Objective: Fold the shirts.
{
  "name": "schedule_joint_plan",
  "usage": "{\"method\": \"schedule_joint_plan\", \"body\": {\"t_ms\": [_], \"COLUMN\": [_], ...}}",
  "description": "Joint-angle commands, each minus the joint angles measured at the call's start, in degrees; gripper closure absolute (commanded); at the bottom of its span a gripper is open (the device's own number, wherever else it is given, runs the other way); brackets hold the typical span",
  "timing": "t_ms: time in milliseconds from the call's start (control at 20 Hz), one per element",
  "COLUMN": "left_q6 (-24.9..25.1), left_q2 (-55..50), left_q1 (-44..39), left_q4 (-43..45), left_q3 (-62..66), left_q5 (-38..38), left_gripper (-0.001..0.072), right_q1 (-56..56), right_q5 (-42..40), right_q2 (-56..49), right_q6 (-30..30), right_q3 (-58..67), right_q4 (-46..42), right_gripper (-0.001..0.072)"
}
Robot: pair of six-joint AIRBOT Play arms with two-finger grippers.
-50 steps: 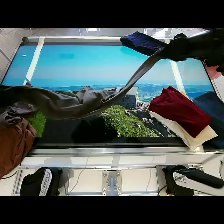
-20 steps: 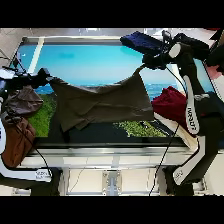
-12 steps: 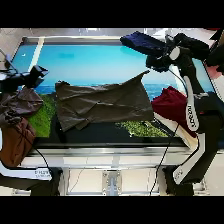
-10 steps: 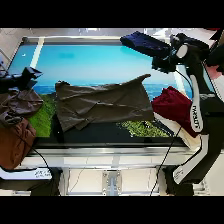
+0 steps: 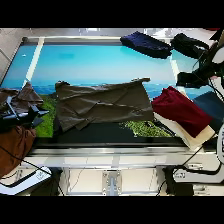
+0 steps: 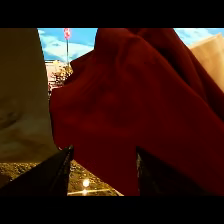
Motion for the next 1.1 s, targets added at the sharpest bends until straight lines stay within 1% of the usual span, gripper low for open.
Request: {"method": "schedule_joint_plan", "body": {"t_ms": [0,50,200,400,450,500,550,600,650,700,800,900,950,1000,1050], "left_q6": [5.2,7.1,11.6,12.5,12.5,12.5,12.5,12.5,12.5,12.5,12.5,12.5,12.5,12.5,12.6], "left_q2": [-3.0,-4.7,-9.3,-13.2,-13.5,-13.7,-13.7,-13.6,-13.6,-13.6,-13.6,-13.2,-12.8,-12.2,-11.6], "left_q1": [-0.7,-1.4,-4.2,-8.4,-9.2,-9.9,-10.5,-11.1,-11.3,-11.4,-11.3,-10.7,-10.3,-10.1,-10.0], "left_q4": [-7.0,-9.6,-14.9,-16.0,-16.4,-17.4,-18.4,-19.4,-20.3,-20.5,-20.5,-20.5,-20.4,-20.5,-20.5], "left_q3": [-5.9,-5.9,-5.8,-4.4,-3.9,-3.3,-2.9,-2.7,-2.6,-2.4,-1.9,-1.6,-1.6,-1.6,-1.6], "left_q5": [3.1,3.6,5.5,12.2,12.9,12.8,12.8,12.7,12.2,11.3,8.5,7.1,7.1,7.2,7.2], "left_gripper": [0.0094,0.0111,0.0110,0.0111,0.0138,0.0171,0.0252,0.0421,0.0676,0.0693,0.0694,0.0694,0.0694,0.0694,0.0694], "right_q1": [-0.5,-0.5,-0.5,-0.5,-0.5,-0.5,-0.5,-0.5,-0.5,-0.5,-0.7,-3.5,-5.4,-7.6,-9.8], "right_q5": [-5.2,-5.6,-5.3,-5.1,-5.0,-4.9,-4.7,-4.1,-3.1,-1.3,2.0,3.1,1.4,-2.7,-8.3], "right_q2": [9.6,11.2,15.0,18.9,19.7,20.4,21.0,21.4,21.4,21.4,22.2,25.7,28.6,32.2,35.7], "right_q6": [-1.5,-1.5,-1.4,-1.4,-1.4,-1.4,-1.4,-1.4,-1.3,-1.4,-1.2,-0.8,0.7,3.9,6.5], "right_q3": [-8.3,-8.4,-8.3,-8.3,-8.3,-8.3,-8.3,-8.3,-8.4,-8.4,-11.1,-21.4,-29.2,-38.5,-48.2], "right_q4": [2.9,3.5,4.0,5.4,5.5,5.7,5.8,5.8,5.7,5.1,0.2,0.3,1.3,3.5,8.6], "right_gripper": [0.0273,0.0273,0.0273,0.0273,0.0273,0.0273,0.0273,0.0273,0.0273,0.0273,0.0273,0.0273,0.0273,0.0273,0.0274]}}
